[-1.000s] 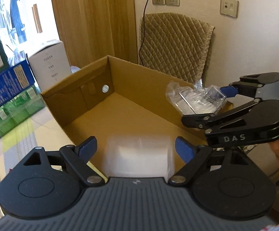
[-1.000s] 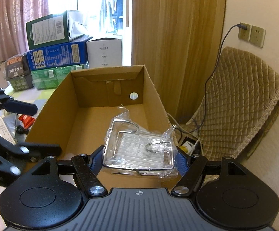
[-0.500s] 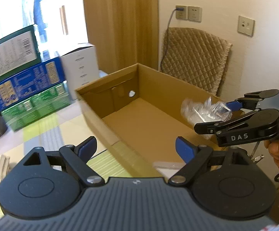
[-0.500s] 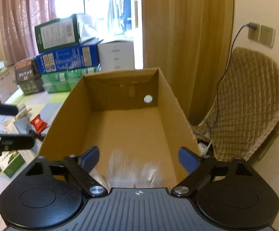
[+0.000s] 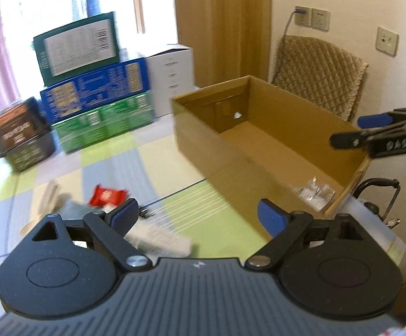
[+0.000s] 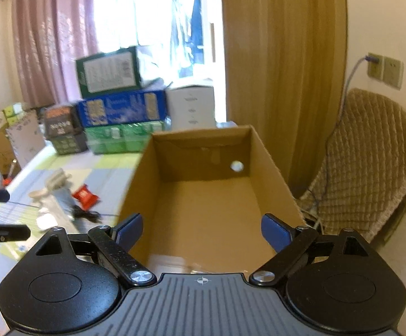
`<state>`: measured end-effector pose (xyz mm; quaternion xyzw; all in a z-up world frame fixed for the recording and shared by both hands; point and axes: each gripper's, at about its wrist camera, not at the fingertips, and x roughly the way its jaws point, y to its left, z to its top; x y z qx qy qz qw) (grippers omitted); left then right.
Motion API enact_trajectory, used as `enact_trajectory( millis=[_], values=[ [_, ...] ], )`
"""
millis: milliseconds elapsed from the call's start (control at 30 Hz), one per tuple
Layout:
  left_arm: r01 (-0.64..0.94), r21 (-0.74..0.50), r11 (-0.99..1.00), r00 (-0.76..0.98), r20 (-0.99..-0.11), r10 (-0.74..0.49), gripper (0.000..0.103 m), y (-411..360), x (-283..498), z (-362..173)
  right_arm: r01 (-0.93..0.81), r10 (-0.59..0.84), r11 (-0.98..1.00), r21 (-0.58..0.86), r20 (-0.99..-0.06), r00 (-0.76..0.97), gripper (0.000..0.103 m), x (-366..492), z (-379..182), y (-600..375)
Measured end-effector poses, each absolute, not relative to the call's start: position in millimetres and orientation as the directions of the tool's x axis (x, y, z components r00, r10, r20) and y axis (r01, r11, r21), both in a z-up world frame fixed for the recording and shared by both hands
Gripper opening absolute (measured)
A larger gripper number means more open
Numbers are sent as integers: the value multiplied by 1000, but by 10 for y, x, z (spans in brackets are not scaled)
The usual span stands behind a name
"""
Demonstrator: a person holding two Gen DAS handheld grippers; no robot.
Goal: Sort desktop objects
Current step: 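Return the right gripper to the table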
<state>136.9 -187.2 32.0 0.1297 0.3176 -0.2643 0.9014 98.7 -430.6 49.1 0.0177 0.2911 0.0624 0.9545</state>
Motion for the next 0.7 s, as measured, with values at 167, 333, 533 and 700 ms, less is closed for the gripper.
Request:
enact_trajectory(
  millis=[167, 333, 533, 700],
  values=[
    [492, 95, 865, 694, -643, -324, 92, -1476, 1185, 422, -176, 197, 980, 90, -517, 833, 91, 883, 692, -4038],
    [420, 119, 900, 724, -641, -253, 93, -1084, 1005, 495, -259, 262, 963, 76, -490, 831, 92, 799, 836, -3703],
    [358, 136, 924, 744, -640, -194, 94, -696, 863, 498, -328, 306, 944, 45, -494, 814, 93, 736, 869, -3305],
    [320, 132, 938, 751, -638, -167, 94, -390, 802, 456, -375, 320, 927, -2, -517, 794, 93, 641, 790, -3024]
  ],
)
